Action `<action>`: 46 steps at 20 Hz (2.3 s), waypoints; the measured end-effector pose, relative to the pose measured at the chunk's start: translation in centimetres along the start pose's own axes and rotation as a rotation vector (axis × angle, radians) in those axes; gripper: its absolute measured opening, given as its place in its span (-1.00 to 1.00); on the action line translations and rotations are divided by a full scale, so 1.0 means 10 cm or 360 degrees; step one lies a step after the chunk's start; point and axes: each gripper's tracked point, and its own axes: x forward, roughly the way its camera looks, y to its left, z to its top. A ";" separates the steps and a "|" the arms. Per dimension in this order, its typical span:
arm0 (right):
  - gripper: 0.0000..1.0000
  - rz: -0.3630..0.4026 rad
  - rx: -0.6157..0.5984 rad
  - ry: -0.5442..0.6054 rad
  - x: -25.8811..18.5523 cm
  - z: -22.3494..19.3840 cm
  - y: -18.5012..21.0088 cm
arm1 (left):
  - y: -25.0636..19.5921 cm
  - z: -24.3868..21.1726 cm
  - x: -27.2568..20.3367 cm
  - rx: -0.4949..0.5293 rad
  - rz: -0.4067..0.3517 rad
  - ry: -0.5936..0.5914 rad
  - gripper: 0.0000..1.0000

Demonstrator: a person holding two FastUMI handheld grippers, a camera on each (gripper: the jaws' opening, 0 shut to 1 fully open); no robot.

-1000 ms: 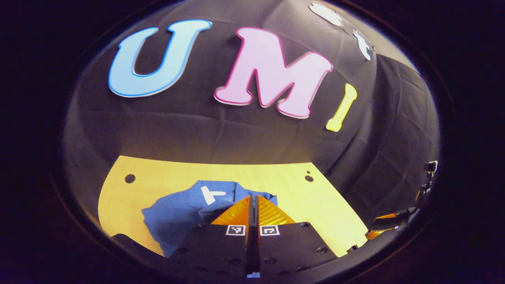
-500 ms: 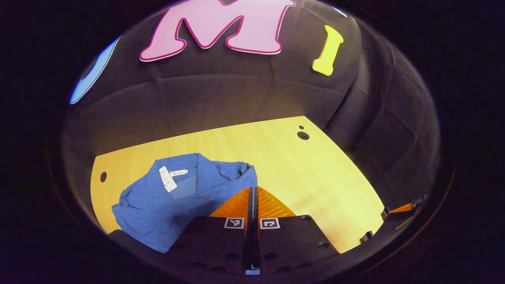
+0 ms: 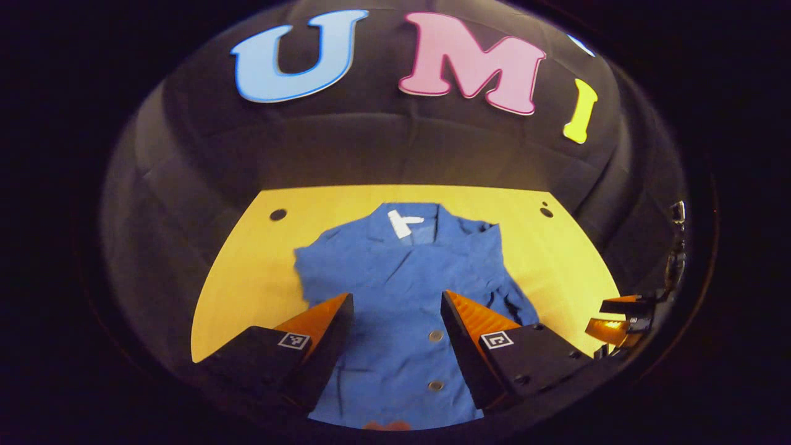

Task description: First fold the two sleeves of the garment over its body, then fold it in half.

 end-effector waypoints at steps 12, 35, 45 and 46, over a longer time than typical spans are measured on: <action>0.99 -0.0152 0.0078 0.0550 -0.10 -1.47 0.06 | 0.87 -2.37 -0.05 -0.0274 0.0224 0.0780 0.67; -0.89 -0.0197 0.0219 0.0832 0.04 -1.91 0.33 | 0.54 -2.31 0.13 -0.0150 -0.0085 0.0881 -1.00; -0.89 -0.0106 0.0114 0.0429 -0.21 -0.69 0.71 | 0.40 -1.22 -0.40 -0.0253 -0.0438 0.0469 -1.00; -0.89 -0.0100 0.0115 0.0369 -0.22 -0.50 0.75 | 0.43 -1.04 -0.45 -0.0248 -0.0453 0.0415 -1.00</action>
